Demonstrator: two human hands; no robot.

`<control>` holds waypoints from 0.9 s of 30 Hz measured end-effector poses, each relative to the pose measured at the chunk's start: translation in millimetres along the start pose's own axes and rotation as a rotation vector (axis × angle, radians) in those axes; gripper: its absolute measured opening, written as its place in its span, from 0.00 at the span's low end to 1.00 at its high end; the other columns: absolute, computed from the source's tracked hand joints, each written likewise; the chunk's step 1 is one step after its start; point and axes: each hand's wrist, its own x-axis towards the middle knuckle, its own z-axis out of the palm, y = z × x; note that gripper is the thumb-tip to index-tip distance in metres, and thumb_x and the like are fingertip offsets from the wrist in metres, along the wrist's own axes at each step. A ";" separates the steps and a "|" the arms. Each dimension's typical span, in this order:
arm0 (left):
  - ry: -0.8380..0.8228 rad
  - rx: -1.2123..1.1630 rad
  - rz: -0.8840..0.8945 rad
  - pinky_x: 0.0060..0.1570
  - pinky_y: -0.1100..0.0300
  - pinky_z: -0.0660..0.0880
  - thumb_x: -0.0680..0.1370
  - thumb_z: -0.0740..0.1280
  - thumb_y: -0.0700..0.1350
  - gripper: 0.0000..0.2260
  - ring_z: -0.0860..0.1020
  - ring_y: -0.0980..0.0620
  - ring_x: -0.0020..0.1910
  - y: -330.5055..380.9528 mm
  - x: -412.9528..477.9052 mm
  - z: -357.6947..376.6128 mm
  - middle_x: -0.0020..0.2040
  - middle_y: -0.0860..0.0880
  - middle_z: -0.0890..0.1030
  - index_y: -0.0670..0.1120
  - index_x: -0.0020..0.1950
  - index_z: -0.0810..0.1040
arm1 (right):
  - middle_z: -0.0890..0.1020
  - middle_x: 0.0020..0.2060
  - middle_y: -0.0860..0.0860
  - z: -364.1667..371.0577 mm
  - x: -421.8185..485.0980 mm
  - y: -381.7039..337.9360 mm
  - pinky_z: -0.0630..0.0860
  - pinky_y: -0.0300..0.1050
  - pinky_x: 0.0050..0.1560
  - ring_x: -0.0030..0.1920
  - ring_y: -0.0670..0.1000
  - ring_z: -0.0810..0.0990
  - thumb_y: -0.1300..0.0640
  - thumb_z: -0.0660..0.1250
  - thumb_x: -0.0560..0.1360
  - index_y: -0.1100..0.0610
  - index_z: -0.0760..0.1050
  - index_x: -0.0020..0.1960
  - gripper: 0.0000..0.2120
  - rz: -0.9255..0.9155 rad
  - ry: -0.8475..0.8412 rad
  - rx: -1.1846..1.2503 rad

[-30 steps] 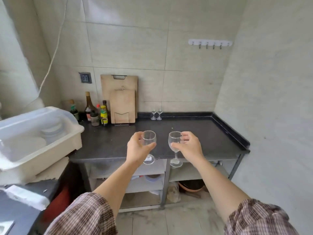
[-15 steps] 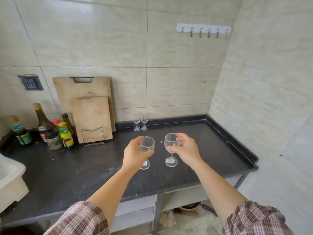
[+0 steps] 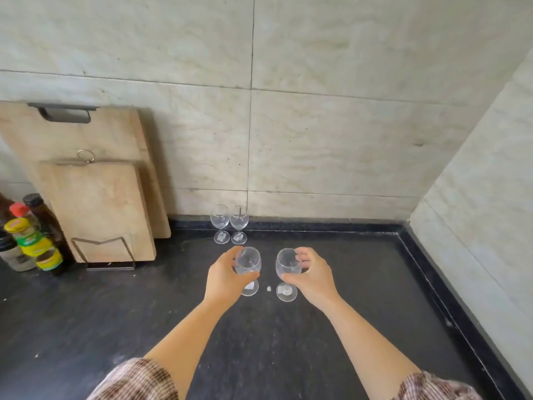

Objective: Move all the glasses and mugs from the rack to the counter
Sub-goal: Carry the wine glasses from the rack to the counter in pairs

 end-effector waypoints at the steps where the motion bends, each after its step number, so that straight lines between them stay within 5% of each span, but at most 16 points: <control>1: 0.004 0.003 -0.010 0.35 0.72 0.68 0.65 0.78 0.48 0.25 0.77 0.66 0.40 -1.9 13.8 6.9 0.40 0.66 0.78 0.78 0.40 0.70 | 0.77 0.51 0.42 0.7 15.3 4.3 0.70 0.30 0.42 0.50 0.41 0.77 0.56 0.79 0.62 0.48 0.72 0.60 0.29 0.006 -0.012 -0.006; 7: -0.018 0.091 0.008 0.42 0.68 0.72 0.65 0.76 0.46 0.22 0.78 0.55 0.47 -13.9 97.0 41.5 0.54 0.52 0.76 0.57 0.58 0.77 | 0.75 0.48 0.38 4.4 100.1 15.7 0.69 0.31 0.41 0.50 0.42 0.76 0.55 0.78 0.64 0.45 0.70 0.57 0.26 -0.012 -0.029 -0.015; 9: -0.014 0.120 0.034 0.41 0.71 0.70 0.66 0.76 0.45 0.23 0.77 0.55 0.47 -14.9 119.9 50.2 0.55 0.51 0.76 0.55 0.59 0.77 | 0.76 0.47 0.38 6.4 125.2 15.8 0.70 0.32 0.41 0.49 0.42 0.76 0.56 0.78 0.65 0.45 0.70 0.55 0.24 -0.037 -0.016 -0.014; 12: 0.017 0.204 0.082 0.42 0.62 0.74 0.66 0.74 0.46 0.21 0.77 0.52 0.49 -13.9 146.7 62.4 0.53 0.53 0.78 0.57 0.57 0.77 | 0.76 0.46 0.40 9.1 156.9 15.9 0.70 0.31 0.39 0.46 0.41 0.76 0.56 0.78 0.65 0.45 0.71 0.55 0.24 -0.052 0.011 -0.015; 17: 0.100 0.529 0.197 0.46 0.57 0.72 0.67 0.74 0.52 0.23 0.65 0.50 0.57 -13.9 173.8 73.9 0.49 0.56 0.80 0.56 0.60 0.75 | 0.78 0.49 0.44 12.1 192.1 22.2 0.72 0.36 0.39 0.46 0.46 0.78 0.54 0.79 0.64 0.47 0.71 0.58 0.27 -0.060 0.051 -0.036; 22: 0.057 0.742 0.252 0.51 0.56 0.56 0.69 0.71 0.58 0.26 0.62 0.49 0.58 -18.4 196.5 77.6 0.55 0.57 0.80 0.54 0.65 0.71 | 0.78 0.49 0.44 16.5 208.8 27.9 0.70 0.32 0.38 0.45 0.46 0.77 0.52 0.80 0.64 0.49 0.71 0.62 0.30 -0.042 0.052 -0.056; 27: 0.044 0.840 0.227 0.52 0.53 0.54 0.71 0.67 0.62 0.30 0.62 0.48 0.61 -20.6 207.9 81.6 0.58 0.56 0.79 0.53 0.70 0.67 | 0.77 0.49 0.43 21.8 216.1 30.0 0.68 0.29 0.36 0.45 0.43 0.76 0.54 0.80 0.64 0.49 0.71 0.63 0.30 -0.033 0.033 -0.048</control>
